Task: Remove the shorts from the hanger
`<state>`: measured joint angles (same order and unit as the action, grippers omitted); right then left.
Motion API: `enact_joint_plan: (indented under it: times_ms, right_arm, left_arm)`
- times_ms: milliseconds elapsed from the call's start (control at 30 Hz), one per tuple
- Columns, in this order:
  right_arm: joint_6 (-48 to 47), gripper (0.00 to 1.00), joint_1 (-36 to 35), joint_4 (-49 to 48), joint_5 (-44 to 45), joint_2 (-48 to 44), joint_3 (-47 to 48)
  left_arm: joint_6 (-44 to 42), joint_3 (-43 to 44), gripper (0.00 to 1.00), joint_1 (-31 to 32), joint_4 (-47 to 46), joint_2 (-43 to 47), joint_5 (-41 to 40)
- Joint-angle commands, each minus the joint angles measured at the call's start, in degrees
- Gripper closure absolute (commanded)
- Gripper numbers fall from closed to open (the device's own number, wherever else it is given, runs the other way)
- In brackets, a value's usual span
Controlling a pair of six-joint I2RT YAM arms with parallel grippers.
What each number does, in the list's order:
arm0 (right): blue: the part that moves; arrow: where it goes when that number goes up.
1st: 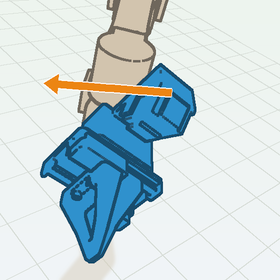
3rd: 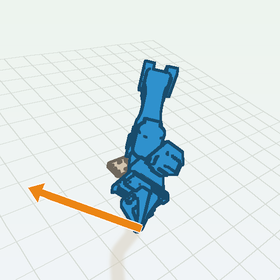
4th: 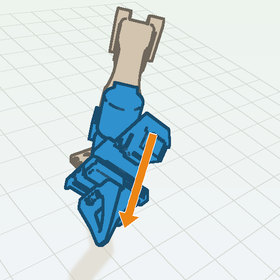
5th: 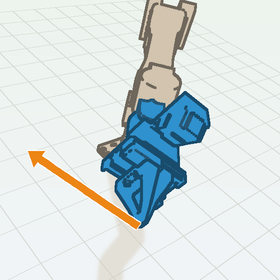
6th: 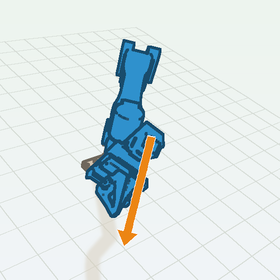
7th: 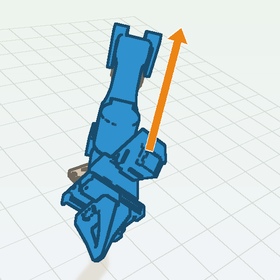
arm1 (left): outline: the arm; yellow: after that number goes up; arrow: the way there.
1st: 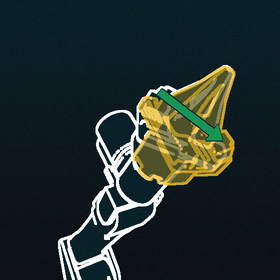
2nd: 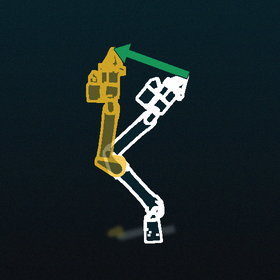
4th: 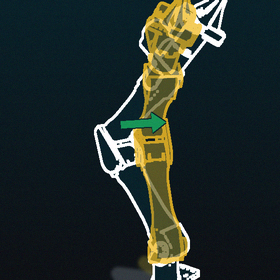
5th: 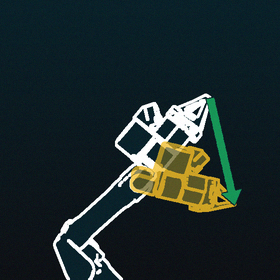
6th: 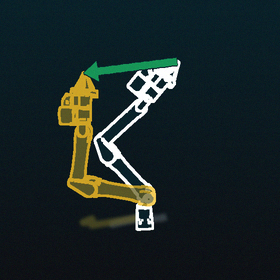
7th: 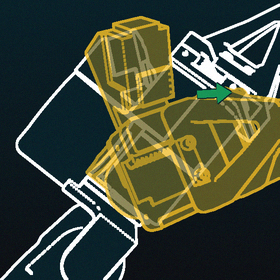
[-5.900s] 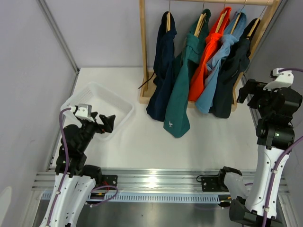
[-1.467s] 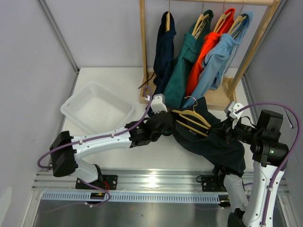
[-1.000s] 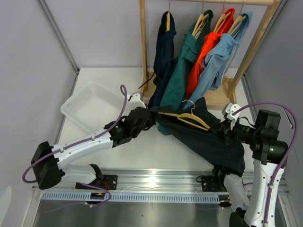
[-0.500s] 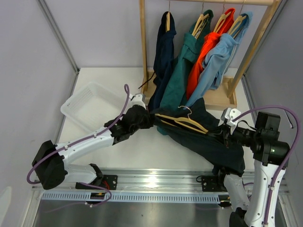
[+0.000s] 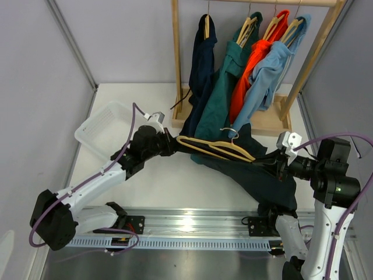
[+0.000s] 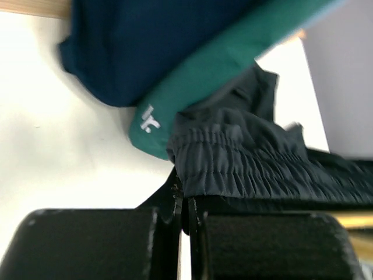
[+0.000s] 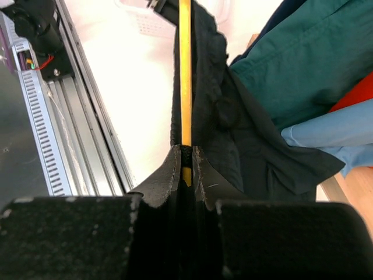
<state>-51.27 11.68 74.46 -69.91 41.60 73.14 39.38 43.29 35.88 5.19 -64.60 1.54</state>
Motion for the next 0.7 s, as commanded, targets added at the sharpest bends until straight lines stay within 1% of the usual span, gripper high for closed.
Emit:
enact_joint_plan:
  times_ms: [0,33,67,133,167,200,233,300,433,467,500,533,567,600,633,667]
  right_arm:
    - [9.2,1.0,0.1,-7.1,-0.2,-0.9,2.3]
    - [11.5,1.0,0.1,-11.7,0.5,-1.1,1.0]
    - [13.6,1.0,0.1,-13.4,0.6,-1.2,0.4]
    - [19.2,1.0,0.2,-19.5,0.7,-0.9,-1.3]
    - [20.4,1.0,0.0,-20.9,0.8,-0.6,-1.8]
    - [20.9,1.0,0.0,-22.8,1.3,-0.1,-2.2]
    - [20.9,1.0,-0.1,-23.7,2.7,0.9,-3.2]
    - [19.8,1.0,-0.4,-24.4,4.4,2.4,-3.7]
    - [11.1,1.0,-2.7,-21.6,7.7,7.7,-3.2]
    - [9.5,1.0,-3.5,-21.0,9.2,9.6,-2.6]
    - [7.5,1.0,-5.5,-18.8,10.0,10.7,-2.0]
    - [2.7,1.0,-6.7,-17.3,10.7,11.7,-1.4]
    - [-0.3,1.0,-7.8,-15.4,11.3,13.8,-0.8]
    - [-3.6,1.0,-9.0,-10.8,11.3,14.9,0.5]
    - [-12.8,1.0,-11.4,-7.2,11.3,16.0,1.2]
    - [-16.4,1.0,-13.2,-4.4,11.4,18.0,1.7]
  left_arm:
    - [-8.0,-4.7,1.0,-4.1,-3.0,3.2,2.0]
    - [-8.5,-5.4,0.99,-4.1,-4.8,4.9,5.4]
    - [-9.2,-5.7,0.96,-4.1,-4.8,5.4,5.8]
    - [-10.2,-5.7,0.79,-4.1,-4.8,7.1,6.6]
    - [-11.4,-5.7,0.67,-4.1,-4.7,7.8,6.9]
    - [-12.0,-5.6,0.37,-4.1,-4.5,8.5,7.5]
    - [-13.2,-5.4,0.25,-4.1,-4.5,10.0,8.7]
    - [-14.8,-5.1,0.11,-4.1,-4.4,11.9,10.8]
    - [-20.7,-3.8,0.04,-4.1,-3.9,17.8,16.7]
    - [-23.9,-3.6,0.01,-4.1,-3.9,20.5,19.6]
    - [-25.6,-3.5,0.01,-4.1,-4.0,22.0,21.3]
    - [-30.3,-3.3,0.01,-4.0,-4.0,23.5,23.0]
    - [-33.0,-3.3,0.01,-4.0,-3.8,26.1,24.4]
    - [-35.7,-2.9,0.01,-4.0,-2.5,27.1,26.5]
    - [-42.4,-2.8,0.01,-4.0,-1.4,28.0,28.0]
    - [-45.8,-2.2,0.01,-4.0,-0.2,28.6,29.7]
